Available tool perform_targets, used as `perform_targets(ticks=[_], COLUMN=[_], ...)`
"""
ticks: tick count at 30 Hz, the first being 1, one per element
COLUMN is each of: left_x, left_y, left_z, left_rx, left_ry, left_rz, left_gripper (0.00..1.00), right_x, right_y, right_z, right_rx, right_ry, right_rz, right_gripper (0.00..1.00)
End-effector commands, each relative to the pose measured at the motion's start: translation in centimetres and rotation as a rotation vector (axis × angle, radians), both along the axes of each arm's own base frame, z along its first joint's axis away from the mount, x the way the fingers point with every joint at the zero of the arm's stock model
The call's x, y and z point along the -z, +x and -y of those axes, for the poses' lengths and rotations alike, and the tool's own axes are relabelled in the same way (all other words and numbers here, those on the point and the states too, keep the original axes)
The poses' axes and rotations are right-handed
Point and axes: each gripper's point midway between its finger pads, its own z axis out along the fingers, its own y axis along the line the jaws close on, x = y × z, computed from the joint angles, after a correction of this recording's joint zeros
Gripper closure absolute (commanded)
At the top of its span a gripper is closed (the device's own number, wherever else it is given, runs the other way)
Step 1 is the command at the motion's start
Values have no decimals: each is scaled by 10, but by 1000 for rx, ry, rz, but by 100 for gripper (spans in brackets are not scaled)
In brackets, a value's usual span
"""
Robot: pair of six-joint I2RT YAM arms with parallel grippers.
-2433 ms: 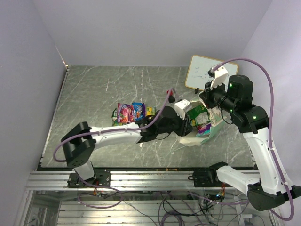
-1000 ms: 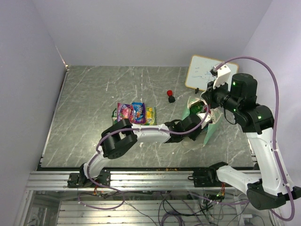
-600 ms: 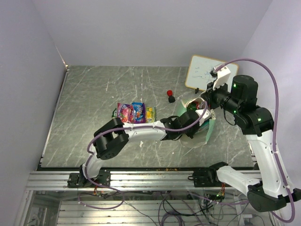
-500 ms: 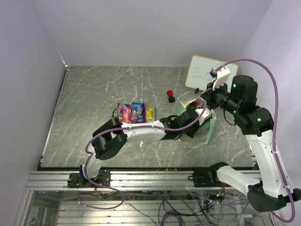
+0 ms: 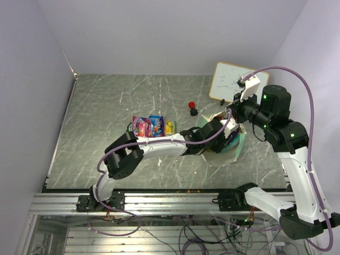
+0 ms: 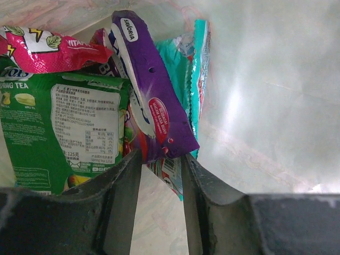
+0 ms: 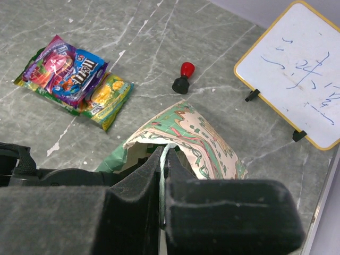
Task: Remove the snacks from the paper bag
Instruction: Pick up the snack from the paper bag.
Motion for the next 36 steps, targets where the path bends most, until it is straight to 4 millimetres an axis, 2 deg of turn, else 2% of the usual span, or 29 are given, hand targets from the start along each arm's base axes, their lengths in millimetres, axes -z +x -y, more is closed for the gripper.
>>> perform_targets(ticks=[1, 3, 6, 8, 12, 18, 29, 33, 36], left_x=[9, 13, 8, -3, -31, -64, -97, -128, -166], left_y=[7, 9, 12, 14, 7, -11, -39, -49, -50], left_z=[9, 10, 11, 10, 1, -20, -57, -75, -93], left_rx=[0, -4, -4, 3, 20, 48, 104, 104, 69], left_ry=[2, 11, 19, 14, -17, -59, -66, -101, -157], left_rz=[-10, -8, 11, 34, 51, 28, -9, -2, 29], left_gripper=[53, 56, 72, 81, 93, 93, 93, 93, 93], right_x=[-19, -19, -19, -20, -24, -26, -20, -20, -23], right_y=[-1, -1, -1, 0, 4, 11, 19, 23, 26], right_z=[-5, -5, -3, -2, 1, -1, 9, 14, 14], right_rx=[-20, -18, -8, -2, 21, 28, 88, 115, 120], right_ry=[40, 44, 43, 42, 43, 54, 38, 27, 25], right_rz=[62, 61, 60, 64, 92, 127, 157, 173, 189], right_gripper=[100, 100, 100, 100, 100, 100, 100, 100, 100])
